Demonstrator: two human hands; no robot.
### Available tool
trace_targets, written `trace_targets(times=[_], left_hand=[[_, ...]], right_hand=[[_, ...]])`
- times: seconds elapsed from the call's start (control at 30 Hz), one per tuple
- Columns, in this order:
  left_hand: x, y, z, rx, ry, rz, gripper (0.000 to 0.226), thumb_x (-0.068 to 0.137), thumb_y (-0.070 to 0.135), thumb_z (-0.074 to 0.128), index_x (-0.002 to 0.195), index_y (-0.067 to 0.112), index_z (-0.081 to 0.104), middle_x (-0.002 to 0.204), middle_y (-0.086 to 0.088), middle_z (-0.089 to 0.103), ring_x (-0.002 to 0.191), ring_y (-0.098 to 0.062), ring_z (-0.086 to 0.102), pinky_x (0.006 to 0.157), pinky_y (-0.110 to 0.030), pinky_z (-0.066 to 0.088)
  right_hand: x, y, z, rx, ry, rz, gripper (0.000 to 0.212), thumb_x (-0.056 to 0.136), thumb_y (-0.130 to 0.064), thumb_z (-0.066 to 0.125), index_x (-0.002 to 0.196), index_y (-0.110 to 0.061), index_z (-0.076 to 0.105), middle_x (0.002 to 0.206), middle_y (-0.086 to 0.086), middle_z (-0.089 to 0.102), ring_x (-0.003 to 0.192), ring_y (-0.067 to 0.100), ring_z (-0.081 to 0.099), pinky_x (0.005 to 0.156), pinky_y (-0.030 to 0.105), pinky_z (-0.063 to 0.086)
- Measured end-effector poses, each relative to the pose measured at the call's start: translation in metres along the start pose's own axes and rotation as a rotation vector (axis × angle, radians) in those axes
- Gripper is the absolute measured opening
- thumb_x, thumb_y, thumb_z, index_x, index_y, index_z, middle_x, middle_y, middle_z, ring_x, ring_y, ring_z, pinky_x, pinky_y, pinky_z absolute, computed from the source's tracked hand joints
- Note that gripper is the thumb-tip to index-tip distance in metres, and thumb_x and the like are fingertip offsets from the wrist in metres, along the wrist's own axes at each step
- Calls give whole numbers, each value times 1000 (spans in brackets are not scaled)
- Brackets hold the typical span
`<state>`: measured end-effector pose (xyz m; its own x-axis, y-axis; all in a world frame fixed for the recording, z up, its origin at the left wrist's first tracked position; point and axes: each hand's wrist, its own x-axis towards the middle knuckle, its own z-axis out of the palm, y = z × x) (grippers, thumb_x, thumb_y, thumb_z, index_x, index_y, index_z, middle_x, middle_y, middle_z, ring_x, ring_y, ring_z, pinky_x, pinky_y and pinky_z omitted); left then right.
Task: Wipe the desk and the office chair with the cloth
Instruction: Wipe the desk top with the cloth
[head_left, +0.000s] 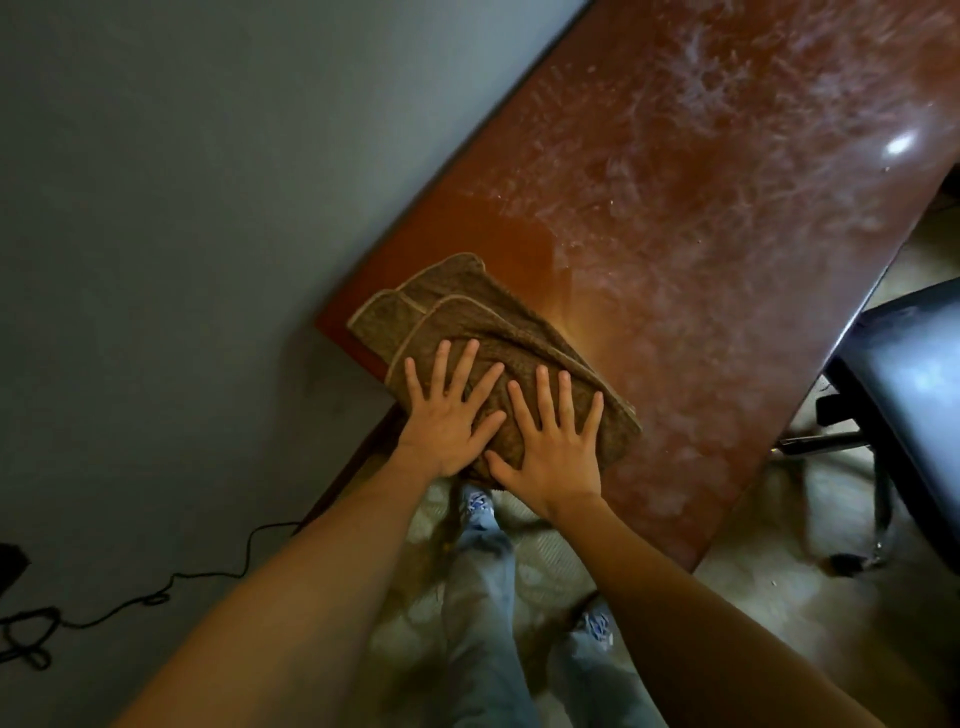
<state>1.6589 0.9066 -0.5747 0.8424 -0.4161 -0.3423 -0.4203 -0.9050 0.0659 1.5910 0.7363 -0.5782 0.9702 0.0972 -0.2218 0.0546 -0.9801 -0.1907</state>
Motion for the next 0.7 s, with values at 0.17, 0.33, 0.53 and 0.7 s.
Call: trace_targets(times=[0.17,0.33,0.53,0.7], left_hand=[[-13,45,7,-10,-37,-25,73,90,69,-6,156,39,-15,162,-1,-33,147,-35,-33,111,-72,-15],[-20,86,9,-19,-64,-18,74,86,71,-10,152,40,-22,161,-1,-35,146,-35,-35,110,-71,-19],[-27,127,16,-16,-52,-2,75,88,70,-7,156,39,-16,162,-1,-34,146,-34,-35,111,-71,-18],[-33,156,24,-15,-35,21,71,91,70,-5,153,40,-19,162,-1,-34,146,-34,-35,110,-71,-18]], right_hand=[[-33,31,2,-9,-15,-3,91,88,-78,29,161,-26,14,168,13,0,154,38,-8,115,72,-1],[-63,63,3,-13,-3,-1,89,89,-76,30,161,-26,14,168,12,0,154,38,-9,116,71,-2],[-92,94,2,-1,-8,8,88,90,-76,25,161,-28,7,168,10,-5,153,36,-14,116,69,-7],[-116,115,2,-4,-15,37,88,90,-77,26,161,-28,8,169,10,-2,153,36,-12,116,69,-7]])
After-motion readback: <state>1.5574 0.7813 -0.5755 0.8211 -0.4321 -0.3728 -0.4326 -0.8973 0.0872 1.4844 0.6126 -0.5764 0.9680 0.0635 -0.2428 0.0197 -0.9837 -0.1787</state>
